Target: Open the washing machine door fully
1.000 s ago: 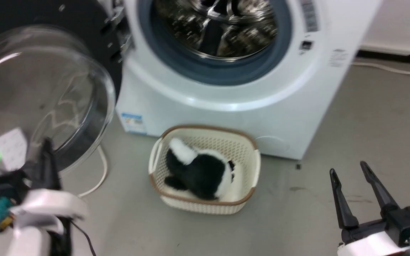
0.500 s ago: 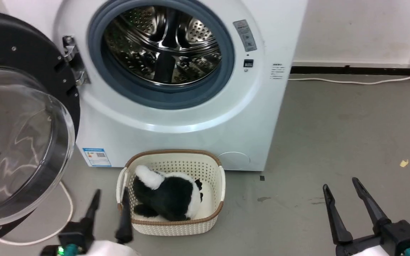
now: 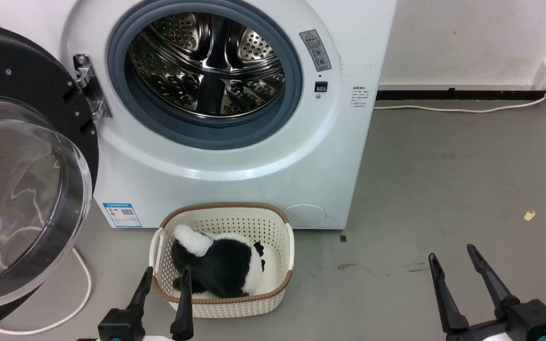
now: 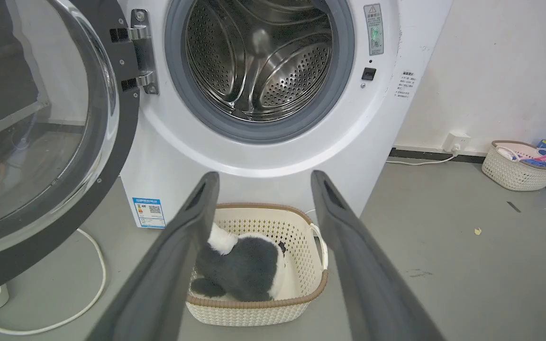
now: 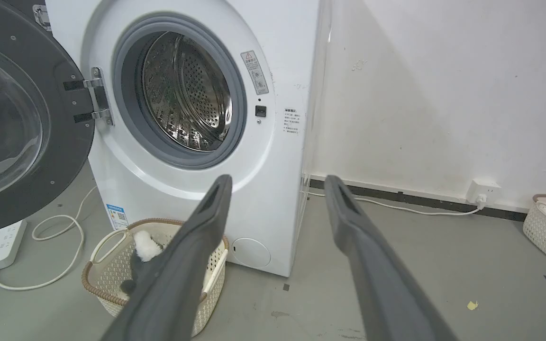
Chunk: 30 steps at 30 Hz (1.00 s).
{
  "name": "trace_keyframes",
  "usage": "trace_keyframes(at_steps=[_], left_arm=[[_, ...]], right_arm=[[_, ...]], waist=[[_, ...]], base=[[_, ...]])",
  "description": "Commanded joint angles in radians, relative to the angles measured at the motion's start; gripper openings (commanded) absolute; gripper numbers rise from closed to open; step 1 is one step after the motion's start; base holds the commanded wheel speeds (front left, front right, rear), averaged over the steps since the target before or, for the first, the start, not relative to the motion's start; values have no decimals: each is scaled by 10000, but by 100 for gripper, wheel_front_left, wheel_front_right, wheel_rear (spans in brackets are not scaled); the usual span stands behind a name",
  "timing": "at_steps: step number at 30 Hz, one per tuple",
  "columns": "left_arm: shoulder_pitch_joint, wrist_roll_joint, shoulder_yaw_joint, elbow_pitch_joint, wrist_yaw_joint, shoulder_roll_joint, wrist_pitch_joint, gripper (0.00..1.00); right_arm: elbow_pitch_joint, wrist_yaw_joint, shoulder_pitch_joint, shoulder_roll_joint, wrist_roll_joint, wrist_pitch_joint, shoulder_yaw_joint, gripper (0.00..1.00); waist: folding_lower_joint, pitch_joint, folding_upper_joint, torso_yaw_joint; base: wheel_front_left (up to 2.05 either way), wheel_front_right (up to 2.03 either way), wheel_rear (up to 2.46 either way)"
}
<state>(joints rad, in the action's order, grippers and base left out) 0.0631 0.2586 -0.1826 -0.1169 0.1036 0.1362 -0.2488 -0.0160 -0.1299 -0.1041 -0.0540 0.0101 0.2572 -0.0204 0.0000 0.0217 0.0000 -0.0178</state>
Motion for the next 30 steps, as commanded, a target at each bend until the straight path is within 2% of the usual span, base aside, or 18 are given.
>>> trace_keyframes(at_steps=[1,10,21,22,30], left_arm=[[83,-13,7,-4,81,-47,-94,100],[-106,-193,63,-46,234,2,-117,100],[-238,-194,110,-158,175,16,-126,100],[-76,-177,85,-147,182,19,-74,0],[-87,-257,108,-103,140,-8,26,0]], right_arm=[[24,-8,-158,37,69,45,2,100],[63,-8,-100,37,118,45,9,100],[79,-8,-56,37,201,45,20,100],[63,0,1,0,111,0,19,0],[65,0,45,-1,93,-90,16,0]], waist=[[0,4,0,10],[0,-34,0,26],[0,-123,0,7],[1,-126,0,8],[1,-131,0,14]], base=[[0,0,0],[0,0,0],[0,0,0],[0,0,0],[0,0,0]])
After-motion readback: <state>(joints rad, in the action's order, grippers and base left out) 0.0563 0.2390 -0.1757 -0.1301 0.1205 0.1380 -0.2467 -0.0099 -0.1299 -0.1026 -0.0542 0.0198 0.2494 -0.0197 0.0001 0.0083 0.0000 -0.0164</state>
